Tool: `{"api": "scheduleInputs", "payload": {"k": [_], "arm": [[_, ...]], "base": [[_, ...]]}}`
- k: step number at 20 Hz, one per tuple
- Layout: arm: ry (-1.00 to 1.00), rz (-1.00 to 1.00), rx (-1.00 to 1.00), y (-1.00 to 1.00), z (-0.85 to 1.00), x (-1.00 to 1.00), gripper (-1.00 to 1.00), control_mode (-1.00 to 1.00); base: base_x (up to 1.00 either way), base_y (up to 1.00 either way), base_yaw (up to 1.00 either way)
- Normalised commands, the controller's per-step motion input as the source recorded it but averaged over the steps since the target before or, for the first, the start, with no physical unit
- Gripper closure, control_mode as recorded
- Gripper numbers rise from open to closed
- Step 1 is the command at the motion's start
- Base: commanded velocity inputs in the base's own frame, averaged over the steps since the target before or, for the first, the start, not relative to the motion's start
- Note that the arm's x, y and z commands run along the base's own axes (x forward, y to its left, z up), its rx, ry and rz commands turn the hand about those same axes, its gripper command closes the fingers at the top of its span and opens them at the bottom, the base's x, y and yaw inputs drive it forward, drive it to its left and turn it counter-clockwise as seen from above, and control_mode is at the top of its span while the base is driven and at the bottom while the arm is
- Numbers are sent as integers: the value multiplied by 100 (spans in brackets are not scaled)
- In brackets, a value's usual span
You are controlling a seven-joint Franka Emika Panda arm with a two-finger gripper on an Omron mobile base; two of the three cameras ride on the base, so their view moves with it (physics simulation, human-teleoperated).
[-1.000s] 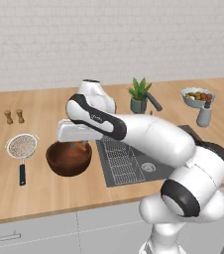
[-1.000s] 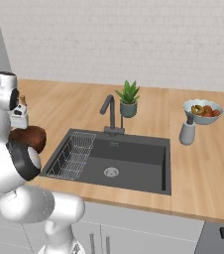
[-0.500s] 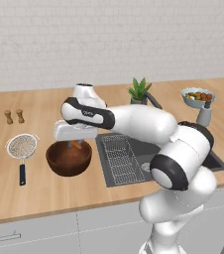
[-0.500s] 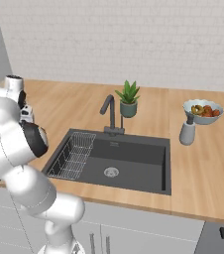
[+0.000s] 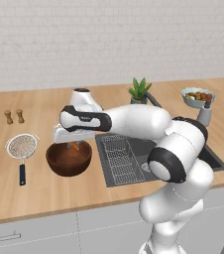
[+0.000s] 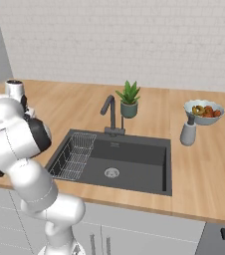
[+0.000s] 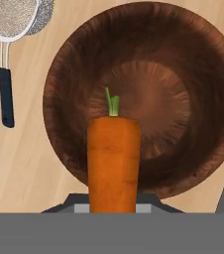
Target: Pick the carrot from the sink and place it in the bowl. Then pick the bowl and place it in the microwave. Then close the microwave door and press the start button.
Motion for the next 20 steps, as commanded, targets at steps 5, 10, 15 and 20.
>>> {"api": "scheduleInputs", "payload": {"k": [5,10,15,20], "arm": [[-7,-2,-1,5,-20,20,100,-100],[-3,-1,0,0,-34,9,100,-100],[-3,-1,-1,1,-39,12,100,-100],[-5,-1,0,3,-37,6,100,-100]], "base": [[0,0,0],[0,0,0],[0,0,0],[0,0,0]]}}
